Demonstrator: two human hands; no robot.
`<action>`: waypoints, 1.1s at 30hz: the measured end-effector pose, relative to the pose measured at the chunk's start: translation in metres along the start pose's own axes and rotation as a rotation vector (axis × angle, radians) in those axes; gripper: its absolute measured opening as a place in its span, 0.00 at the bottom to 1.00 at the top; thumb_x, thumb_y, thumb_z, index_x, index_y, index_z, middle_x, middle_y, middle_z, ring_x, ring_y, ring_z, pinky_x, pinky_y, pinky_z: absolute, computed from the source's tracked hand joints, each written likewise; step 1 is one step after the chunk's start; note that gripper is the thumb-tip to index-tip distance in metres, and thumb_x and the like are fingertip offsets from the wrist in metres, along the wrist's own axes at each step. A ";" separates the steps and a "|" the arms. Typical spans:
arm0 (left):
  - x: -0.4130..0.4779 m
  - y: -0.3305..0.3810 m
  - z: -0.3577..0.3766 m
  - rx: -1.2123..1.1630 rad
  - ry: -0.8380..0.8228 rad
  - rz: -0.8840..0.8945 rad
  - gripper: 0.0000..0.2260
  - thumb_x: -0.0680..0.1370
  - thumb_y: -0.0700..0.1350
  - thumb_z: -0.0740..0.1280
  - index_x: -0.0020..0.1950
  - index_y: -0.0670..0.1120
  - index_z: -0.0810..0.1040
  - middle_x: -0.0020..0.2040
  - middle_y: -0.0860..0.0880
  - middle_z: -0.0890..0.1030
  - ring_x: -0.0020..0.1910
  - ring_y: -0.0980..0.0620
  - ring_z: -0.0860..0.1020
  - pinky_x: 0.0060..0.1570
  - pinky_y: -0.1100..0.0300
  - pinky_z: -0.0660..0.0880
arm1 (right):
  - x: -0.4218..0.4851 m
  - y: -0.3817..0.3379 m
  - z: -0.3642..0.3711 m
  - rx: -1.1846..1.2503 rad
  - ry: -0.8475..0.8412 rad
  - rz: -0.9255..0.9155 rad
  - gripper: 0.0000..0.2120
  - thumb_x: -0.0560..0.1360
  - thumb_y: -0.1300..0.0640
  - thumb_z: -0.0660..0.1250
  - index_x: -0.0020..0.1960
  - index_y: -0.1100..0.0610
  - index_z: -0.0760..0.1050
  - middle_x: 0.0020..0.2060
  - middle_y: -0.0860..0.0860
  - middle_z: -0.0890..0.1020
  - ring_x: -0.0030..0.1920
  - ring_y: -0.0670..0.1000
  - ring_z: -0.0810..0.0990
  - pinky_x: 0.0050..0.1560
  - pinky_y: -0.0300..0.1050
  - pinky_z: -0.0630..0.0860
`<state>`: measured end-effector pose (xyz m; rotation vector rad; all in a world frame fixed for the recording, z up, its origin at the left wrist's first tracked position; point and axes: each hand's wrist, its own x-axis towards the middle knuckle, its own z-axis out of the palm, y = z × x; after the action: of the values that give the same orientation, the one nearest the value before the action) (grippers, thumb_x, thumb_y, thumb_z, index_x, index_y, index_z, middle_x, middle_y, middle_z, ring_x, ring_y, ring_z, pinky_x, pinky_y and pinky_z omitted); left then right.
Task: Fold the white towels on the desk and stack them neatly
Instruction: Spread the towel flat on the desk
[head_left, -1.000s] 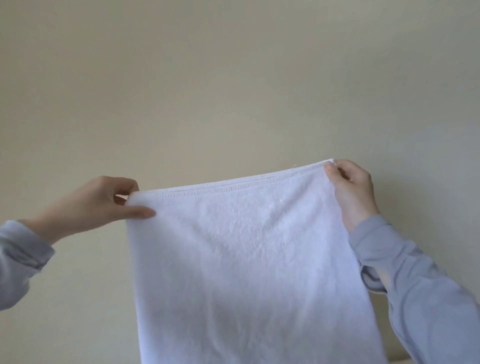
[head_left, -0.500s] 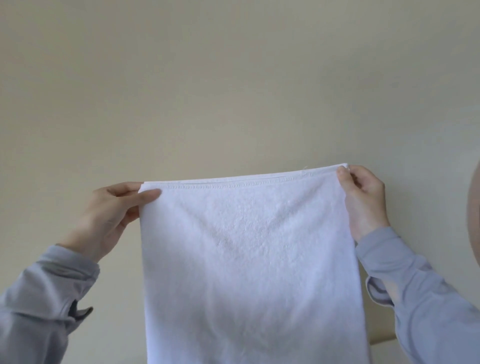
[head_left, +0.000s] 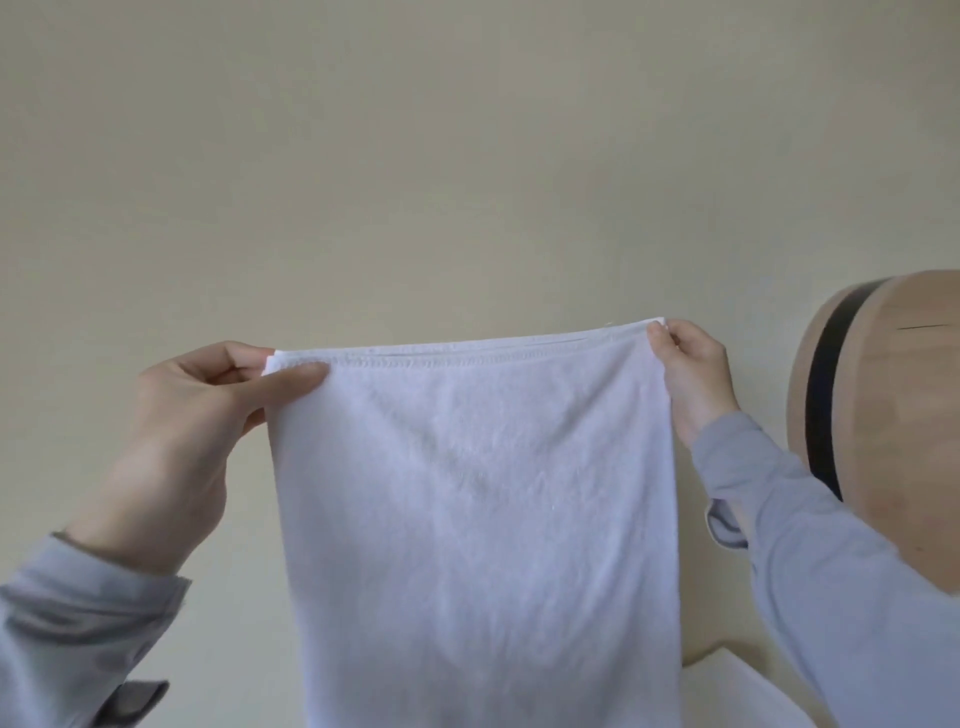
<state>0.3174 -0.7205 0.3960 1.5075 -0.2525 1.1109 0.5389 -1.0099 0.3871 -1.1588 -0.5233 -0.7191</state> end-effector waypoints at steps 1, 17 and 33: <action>-0.004 0.004 0.010 -0.012 0.004 0.011 0.12 0.57 0.45 0.77 0.34 0.46 0.78 0.35 0.48 0.78 0.36 0.51 0.79 0.43 0.62 0.77 | 0.008 -0.003 -0.003 -0.004 0.013 -0.003 0.18 0.78 0.58 0.62 0.31 0.51 0.65 0.26 0.42 0.61 0.28 0.42 0.59 0.28 0.35 0.57; -0.139 -0.071 -0.023 0.268 0.102 -0.216 0.12 0.64 0.42 0.78 0.28 0.44 0.75 0.27 0.47 0.80 0.27 0.54 0.76 0.26 0.70 0.69 | -0.027 0.098 0.085 -0.106 -0.300 0.069 0.13 0.77 0.53 0.63 0.34 0.50 0.70 0.26 0.40 0.68 0.31 0.38 0.65 0.32 0.34 0.63; -0.387 -0.209 -0.289 0.574 0.621 -1.094 0.07 0.64 0.39 0.77 0.32 0.40 0.80 0.31 0.45 0.83 0.33 0.52 0.81 0.39 0.62 0.70 | -0.443 0.322 0.239 -0.294 -0.992 0.627 0.08 0.78 0.55 0.61 0.46 0.58 0.75 0.37 0.48 0.73 0.35 0.45 0.68 0.33 0.24 0.65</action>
<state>0.1194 -0.5726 -0.0684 1.3515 1.2699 0.6749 0.4797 -0.6071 -0.0500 -1.8225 -0.8195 0.3906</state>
